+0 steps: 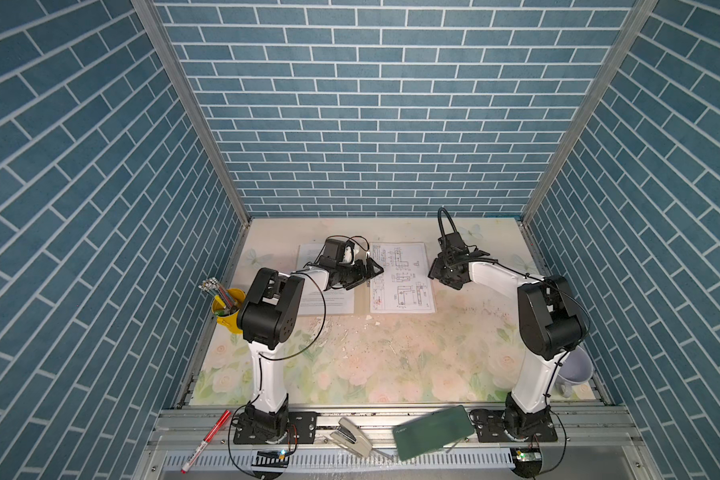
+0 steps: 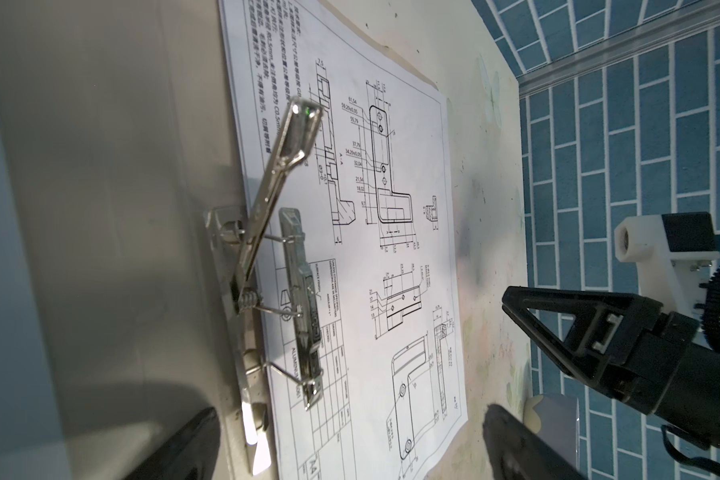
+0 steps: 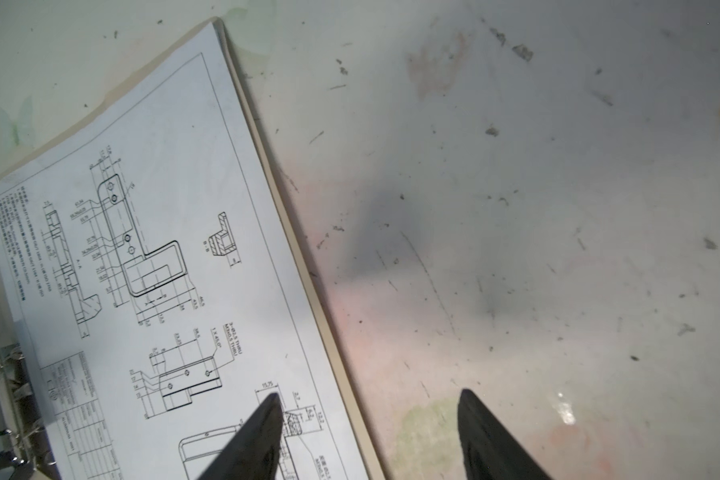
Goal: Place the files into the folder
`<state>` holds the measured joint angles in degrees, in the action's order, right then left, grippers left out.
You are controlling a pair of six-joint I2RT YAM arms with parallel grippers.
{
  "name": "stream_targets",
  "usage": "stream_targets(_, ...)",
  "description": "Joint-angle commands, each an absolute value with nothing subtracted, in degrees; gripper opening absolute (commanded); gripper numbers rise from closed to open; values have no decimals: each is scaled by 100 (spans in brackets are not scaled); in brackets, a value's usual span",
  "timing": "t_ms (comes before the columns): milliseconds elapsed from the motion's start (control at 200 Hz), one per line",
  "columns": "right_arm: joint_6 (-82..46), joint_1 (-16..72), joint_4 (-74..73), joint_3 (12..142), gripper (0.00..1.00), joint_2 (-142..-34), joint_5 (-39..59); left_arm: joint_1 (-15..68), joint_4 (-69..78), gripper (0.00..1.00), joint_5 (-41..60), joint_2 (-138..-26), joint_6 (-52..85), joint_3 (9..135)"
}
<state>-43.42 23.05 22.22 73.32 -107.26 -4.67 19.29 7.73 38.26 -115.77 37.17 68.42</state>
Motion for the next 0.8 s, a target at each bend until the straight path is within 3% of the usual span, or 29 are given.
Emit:
stream_targets(0,-4202,2208,2518,7130,67,-10422,-680,2136,796,100,3905,-11760,3849,6999)
stream_targets(290,-4140,2013,2763,6957,67,-10129,-939,2527,869,99,4049,-11818,4021,7251)
stream_targets(795,-4219,1977,2764,6707,68,-9845,-1151,2261,267,100,3719,-11545,3540,7556)
